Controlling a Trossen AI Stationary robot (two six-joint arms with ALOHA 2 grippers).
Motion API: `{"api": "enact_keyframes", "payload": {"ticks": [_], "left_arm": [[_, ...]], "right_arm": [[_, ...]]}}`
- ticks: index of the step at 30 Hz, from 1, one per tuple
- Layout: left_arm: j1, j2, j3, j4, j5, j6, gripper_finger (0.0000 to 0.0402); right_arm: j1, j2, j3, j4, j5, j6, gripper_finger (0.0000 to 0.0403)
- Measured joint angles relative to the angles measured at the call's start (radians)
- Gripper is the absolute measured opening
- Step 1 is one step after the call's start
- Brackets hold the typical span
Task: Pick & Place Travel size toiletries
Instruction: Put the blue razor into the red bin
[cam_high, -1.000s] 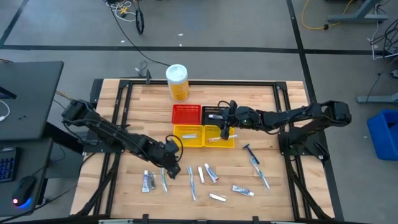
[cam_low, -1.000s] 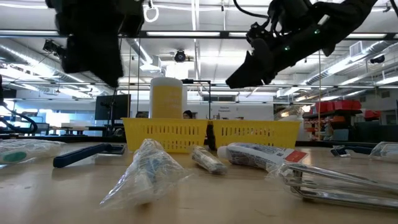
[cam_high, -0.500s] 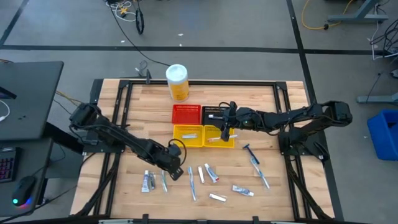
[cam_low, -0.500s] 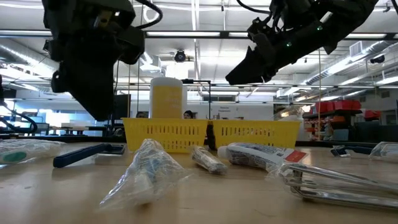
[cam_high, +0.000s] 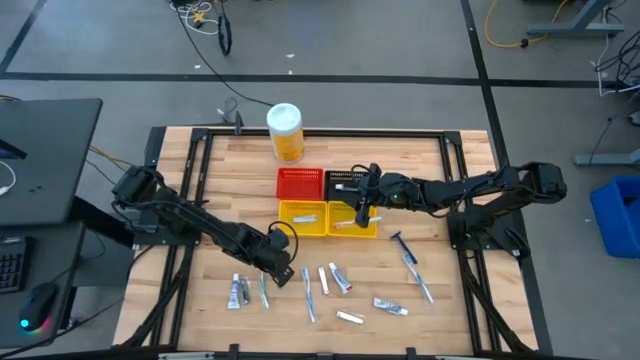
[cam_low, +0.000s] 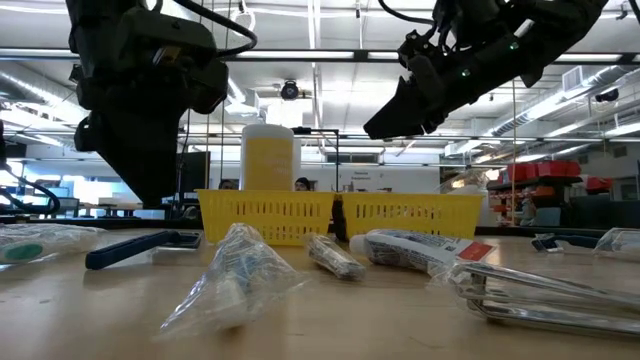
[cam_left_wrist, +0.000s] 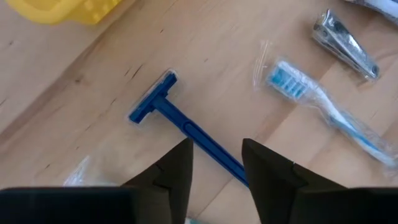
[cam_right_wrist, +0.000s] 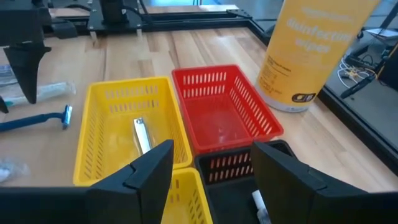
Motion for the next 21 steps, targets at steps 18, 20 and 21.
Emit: {"api": "enact_keyframes", "payload": {"ticks": [18,20,21], "left_arm": [[0.0,0.001,0.0,0.0,-0.044,-0.081,0.0206],[-0.003,0.001,0.0,0.0,-0.076,-0.088,0.0206],[-0.006,0.001,0.0,-0.001,-0.087,-0.093,0.0206]], "right_arm": [[0.0,0.0,0.0,-0.01,-0.043,0.0,0.0218],[0.0,0.0,0.0,-0.01,-0.045,0.003,0.0217],[0.0,0.0,0.0,-0.01,-0.045,0.003,0.0215]]}}
